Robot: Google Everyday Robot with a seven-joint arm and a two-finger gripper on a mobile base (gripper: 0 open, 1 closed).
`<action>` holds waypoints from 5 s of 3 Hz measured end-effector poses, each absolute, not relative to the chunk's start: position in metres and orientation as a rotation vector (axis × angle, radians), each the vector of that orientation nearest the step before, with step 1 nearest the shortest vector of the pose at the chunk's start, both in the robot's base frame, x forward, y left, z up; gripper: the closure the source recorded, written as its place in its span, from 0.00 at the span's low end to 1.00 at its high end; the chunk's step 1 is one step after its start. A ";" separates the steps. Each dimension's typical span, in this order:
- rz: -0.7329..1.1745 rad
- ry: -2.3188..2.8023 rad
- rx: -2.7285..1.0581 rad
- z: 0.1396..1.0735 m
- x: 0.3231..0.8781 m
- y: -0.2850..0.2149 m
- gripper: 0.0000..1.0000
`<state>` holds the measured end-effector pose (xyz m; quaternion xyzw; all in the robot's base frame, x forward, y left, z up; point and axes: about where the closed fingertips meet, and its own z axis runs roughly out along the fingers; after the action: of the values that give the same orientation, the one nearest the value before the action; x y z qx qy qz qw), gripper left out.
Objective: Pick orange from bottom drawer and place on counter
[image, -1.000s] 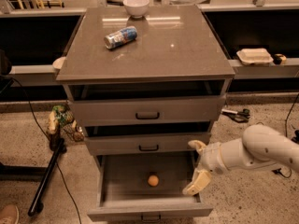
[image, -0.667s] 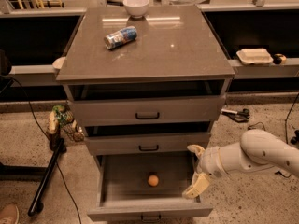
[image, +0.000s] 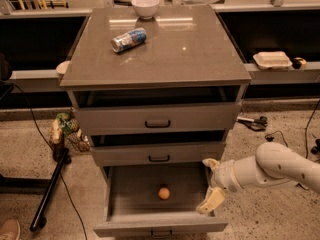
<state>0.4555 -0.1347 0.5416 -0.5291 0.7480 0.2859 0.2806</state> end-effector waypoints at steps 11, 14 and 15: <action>0.771 1.984 -1.289 0.160 0.585 -0.064 0.00; 0.772 1.954 -1.284 0.122 0.602 -0.033 0.18; 0.787 1.937 -1.295 0.122 0.603 -0.028 0.42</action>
Offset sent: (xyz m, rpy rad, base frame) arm 0.0294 -0.0481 -0.1701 -0.1043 0.0412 -0.0653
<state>0.6027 -0.0280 0.1218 -0.4963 0.7421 0.3017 0.3345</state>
